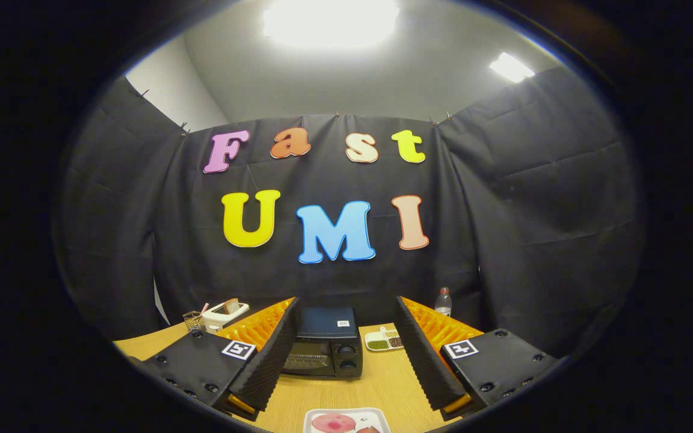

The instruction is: Open the toaster oven, put the food inside, and close the toaster oven door.

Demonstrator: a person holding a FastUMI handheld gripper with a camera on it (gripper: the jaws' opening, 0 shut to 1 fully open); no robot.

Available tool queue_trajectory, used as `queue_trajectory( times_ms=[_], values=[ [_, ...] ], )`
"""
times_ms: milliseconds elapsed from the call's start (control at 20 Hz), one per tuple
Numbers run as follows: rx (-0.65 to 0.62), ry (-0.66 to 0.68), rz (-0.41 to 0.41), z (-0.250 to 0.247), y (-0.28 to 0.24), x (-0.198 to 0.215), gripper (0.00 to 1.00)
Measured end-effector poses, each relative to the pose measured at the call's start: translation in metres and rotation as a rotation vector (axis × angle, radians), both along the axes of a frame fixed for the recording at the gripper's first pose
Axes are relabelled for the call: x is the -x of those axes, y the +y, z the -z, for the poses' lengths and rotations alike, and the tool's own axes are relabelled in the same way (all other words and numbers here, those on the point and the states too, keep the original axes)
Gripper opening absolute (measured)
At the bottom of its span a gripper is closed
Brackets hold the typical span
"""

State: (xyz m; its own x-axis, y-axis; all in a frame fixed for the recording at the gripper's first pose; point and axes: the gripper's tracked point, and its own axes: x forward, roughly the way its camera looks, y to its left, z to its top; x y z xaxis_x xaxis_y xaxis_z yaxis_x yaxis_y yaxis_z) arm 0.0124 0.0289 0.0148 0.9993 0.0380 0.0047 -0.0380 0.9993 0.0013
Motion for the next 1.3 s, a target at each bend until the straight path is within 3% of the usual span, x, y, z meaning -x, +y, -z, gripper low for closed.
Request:
queue_trajectory(
  times_ms=[550,1300],
  values=[
    [-0.002,0.036,-0.050,0.020,0.046,-0.063,0.98],
    [0.020,0.222,-0.138,0.115,0.128,-0.152,0.98]
  ],
)
